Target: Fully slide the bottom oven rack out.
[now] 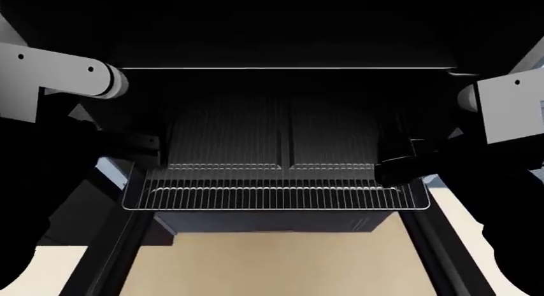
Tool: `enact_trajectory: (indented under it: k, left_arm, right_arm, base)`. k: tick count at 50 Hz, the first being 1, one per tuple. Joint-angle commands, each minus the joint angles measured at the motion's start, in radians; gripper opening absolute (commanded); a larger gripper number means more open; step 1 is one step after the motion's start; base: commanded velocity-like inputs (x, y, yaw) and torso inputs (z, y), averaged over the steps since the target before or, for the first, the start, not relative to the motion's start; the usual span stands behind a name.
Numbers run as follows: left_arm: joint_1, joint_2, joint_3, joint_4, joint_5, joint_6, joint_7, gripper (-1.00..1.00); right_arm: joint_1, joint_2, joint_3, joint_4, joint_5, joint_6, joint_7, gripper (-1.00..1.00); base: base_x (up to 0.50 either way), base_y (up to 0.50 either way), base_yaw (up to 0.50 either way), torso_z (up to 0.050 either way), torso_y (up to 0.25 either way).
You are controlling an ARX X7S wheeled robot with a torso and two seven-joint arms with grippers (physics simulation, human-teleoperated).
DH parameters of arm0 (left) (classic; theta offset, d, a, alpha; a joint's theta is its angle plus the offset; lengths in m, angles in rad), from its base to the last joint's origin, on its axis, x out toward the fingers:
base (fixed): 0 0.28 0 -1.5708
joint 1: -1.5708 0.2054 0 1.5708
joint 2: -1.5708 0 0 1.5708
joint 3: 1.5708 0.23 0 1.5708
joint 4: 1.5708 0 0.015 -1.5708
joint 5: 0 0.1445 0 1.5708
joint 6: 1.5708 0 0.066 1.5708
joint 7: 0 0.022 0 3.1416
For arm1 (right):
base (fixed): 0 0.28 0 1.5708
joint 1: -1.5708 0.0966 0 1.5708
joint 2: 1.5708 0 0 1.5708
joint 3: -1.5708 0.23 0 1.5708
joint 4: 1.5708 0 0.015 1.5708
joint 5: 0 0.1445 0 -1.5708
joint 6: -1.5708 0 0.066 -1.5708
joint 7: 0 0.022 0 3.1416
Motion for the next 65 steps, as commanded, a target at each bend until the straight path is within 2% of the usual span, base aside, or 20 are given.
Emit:
enact_trajectory:
  k: [1, 25, 45, 51, 60, 65]
  left_arm:
    - [0.001, -0.018, 0.001, 0.009, -0.022, 0.008, -0.011, 1.0]
    - [-0.014, -0.006, 0.027, -0.006, -0.001, 0.011, 0.0, 1.0]
    - [0.05, -0.001, 0.006, 0.006, 0.057, 0.04, 0.05, 1.0]
    - [0.043, 0.045, 0.027, -0.038, 0.152, 0.043, 0.111, 1.0]
    - [-0.086, 0.142, 0.128, -0.212, 0.282, 0.003, 0.228, 1.0]
    - [-0.105, 0.183, 0.159, -0.291, 0.307, 0.003, 0.257, 1.0]
  right_arm:
    - [0.009, 0.004, -0.01, -0.002, 0.014, 0.0, 0.012, 1.0]
    - [-0.015, -0.005, -0.026, -0.002, -0.038, -0.02, -0.022, 1.0]
    - [-0.065, -0.026, -0.057, 0.008, -0.129, -0.048, -0.08, 1.0]
    - [-0.007, -0.036, -0.075, 0.044, -0.123, -0.03, -0.084, 1.0]
    - [0.104, -0.079, -0.137, 0.158, -0.15, 0.012, -0.111, 1.0]
    - [0.163, -0.108, -0.184, 0.233, -0.171, 0.045, -0.122, 1.0]
  base:
    - [0.0, 0.0, 0.0, 0.0, -0.127]
    - [0.0, 0.0, 0.0, 0.0, -0.128]
    - [0.0, 0.0, 0.0, 0.0, -0.126]
    - [0.0, 0.0, 0.0, 0.0, 0.0]
    - [0.0, 0.0, 0.0, 0.0, 0.0]
    - [0.0, 0.0, 0.0, 0.0, 0.0]
